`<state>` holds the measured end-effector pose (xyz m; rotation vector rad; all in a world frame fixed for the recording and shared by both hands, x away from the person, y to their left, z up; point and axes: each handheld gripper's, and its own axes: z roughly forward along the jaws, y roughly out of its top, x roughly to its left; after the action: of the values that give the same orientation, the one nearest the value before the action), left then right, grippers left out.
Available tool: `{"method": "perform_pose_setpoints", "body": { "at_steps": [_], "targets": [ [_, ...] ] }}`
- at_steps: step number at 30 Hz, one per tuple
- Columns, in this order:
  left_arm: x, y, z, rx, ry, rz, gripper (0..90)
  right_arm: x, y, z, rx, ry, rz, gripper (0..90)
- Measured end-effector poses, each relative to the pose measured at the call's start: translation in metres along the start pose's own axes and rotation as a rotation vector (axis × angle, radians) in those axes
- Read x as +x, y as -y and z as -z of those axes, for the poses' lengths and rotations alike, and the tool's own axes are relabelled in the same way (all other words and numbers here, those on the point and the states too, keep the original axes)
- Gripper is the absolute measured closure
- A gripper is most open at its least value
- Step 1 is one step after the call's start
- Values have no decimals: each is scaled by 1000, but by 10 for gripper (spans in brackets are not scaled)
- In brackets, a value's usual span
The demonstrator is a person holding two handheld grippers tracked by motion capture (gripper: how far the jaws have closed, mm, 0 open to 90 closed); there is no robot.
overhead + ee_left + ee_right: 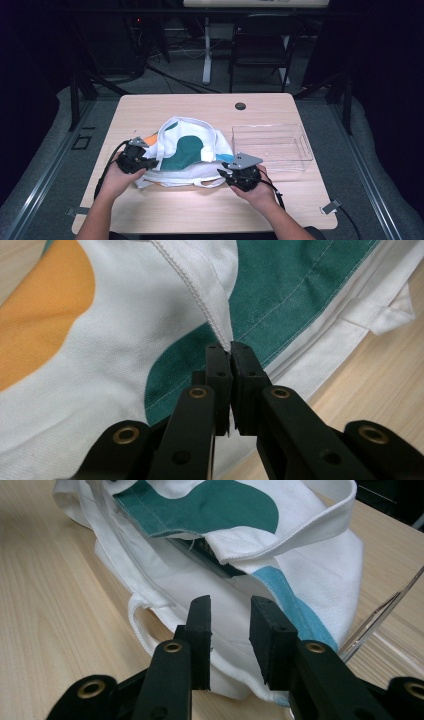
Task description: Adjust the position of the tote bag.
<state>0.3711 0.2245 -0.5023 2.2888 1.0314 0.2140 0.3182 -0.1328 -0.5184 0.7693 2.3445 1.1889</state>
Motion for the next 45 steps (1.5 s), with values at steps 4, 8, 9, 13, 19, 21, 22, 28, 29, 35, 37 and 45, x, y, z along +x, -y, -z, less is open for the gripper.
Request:
{"method": "perform_pose_setpoints", "body": {
  "at_steps": [4,8,9,13,19,21,22,28,29,35,37,45],
  "targets": [
    [0,-1,4,-19,-2,6,877,0,0,0,0,-3,4,706],
    [-1,-2,8,-29,-7,-1,877,1,0,0,2,-3,12,706],
    [-1,-3,10,-38,-10,-1,877,1,0,0,3,-3,12,706],
    [-1,-5,14,-51,-14,-3,877,2,0,-1,2,-5,13,707],
    [0,-6,20,-77,-21,-4,877,3,0,-2,10,-6,21,706],
    [0,-7,22,-77,-24,-7,877,4,0,-3,16,-10,25,706],
    [0,-7,22,-77,-24,-7,877,5,0,-4,17,-8,25,706],
    [0,-11,27,-103,-41,-2,877,6,-1,-4,22,-10,32,706],
    [0,-11,28,-108,-44,-1,877,6,-2,-3,18,-5,33,706],
    [0,-15,34,-136,-69,11,878,9,-9,-1,15,9,44,707],
    [0,-16,36,-142,-78,16,878,10,-12,-1,20,11,48,707],
    [0,-18,39,-161,-101,13,879,16,-25,-2,36,20,94,714]
  ]
}}
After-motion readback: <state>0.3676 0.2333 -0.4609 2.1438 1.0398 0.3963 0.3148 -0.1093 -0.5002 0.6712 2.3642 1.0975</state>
